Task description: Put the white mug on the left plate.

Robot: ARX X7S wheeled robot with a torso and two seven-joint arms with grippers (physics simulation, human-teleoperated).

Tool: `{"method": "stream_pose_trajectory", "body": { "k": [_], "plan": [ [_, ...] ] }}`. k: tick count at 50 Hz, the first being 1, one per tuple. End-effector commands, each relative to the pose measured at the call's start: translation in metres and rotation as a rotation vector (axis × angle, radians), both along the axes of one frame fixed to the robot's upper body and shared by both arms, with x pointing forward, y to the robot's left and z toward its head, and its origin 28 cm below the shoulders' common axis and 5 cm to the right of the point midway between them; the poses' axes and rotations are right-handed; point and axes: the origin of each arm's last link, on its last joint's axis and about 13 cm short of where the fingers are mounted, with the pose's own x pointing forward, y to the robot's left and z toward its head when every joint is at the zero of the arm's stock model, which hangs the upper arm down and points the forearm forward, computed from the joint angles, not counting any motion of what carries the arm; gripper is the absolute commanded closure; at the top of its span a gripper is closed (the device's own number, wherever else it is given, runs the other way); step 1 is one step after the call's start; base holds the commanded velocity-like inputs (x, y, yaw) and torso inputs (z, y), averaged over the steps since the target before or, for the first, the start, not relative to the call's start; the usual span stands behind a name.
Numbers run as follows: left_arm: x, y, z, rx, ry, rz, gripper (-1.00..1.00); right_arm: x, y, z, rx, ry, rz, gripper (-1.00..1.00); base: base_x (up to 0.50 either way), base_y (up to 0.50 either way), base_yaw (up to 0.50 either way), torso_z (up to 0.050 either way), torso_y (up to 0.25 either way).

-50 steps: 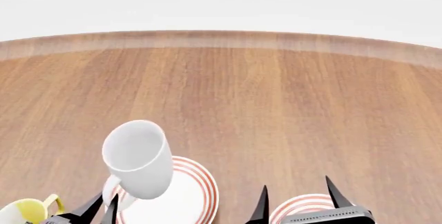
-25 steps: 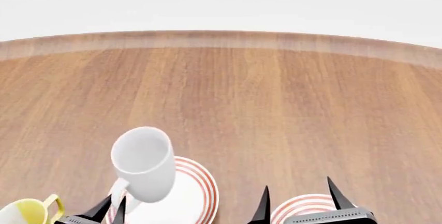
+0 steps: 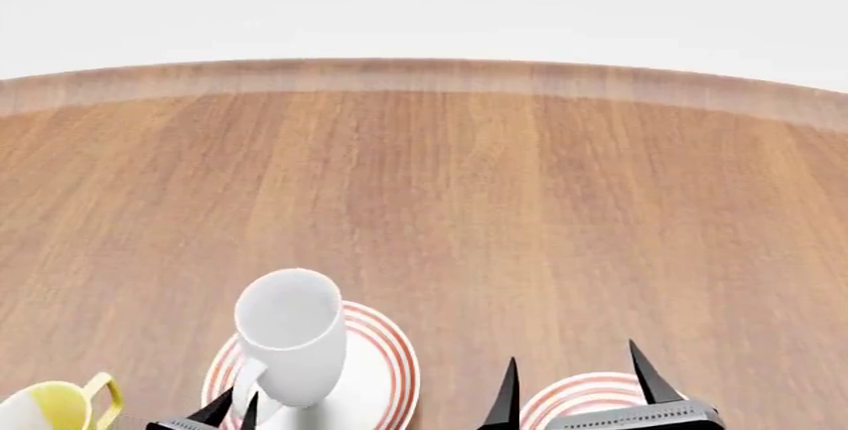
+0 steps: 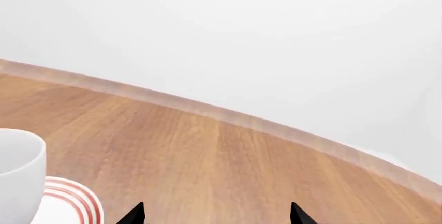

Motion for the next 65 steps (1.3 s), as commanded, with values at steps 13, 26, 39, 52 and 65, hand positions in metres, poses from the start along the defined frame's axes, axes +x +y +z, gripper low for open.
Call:
{"method": "stream_pose_trajectory", "body": {
  "k": [13, 26, 39, 52, 65],
  "plan": [
    [0.005, -0.005, -0.009, -0.002, 0.019, -0.001, 1.0, -0.001, -0.001, 0.001, 0.001, -0.002, -0.003, -1.0, 0.0, 0.0, 0.0, 0.0, 0.001],
    [0.007, -0.004, -0.007, -0.012, 0.014, 0.028, -1.0, 0.0, -0.001, 0.0, -0.002, -0.001, -0.002, -1.0, 0.0, 0.0, 0.0, 0.0, 0.0],
    [-0.002, -0.003, 0.015, -0.022, -0.041, 0.021, -1.0, 0.0, 0.0, 0.003, 0.004, -0.008, -0.004, -1.0, 0.0, 0.0, 0.0, 0.0, 0.0],
    [-0.027, -0.007, 0.055, -0.036, -0.158, -0.025, -1.0, -0.002, 0.0, 0.011, 0.019, -0.072, -0.025, -1.0, 0.0, 0.0, 0.0, 0.0, 0.0],
    [-0.064, -0.01, 0.098, -0.054, -0.299, -0.071, -1.0, -0.016, 0.006, 0.022, -0.004, -0.142, -0.019, -1.0, 0.0, 0.0, 0.0, 0.0, 0.0]
  ]
}}
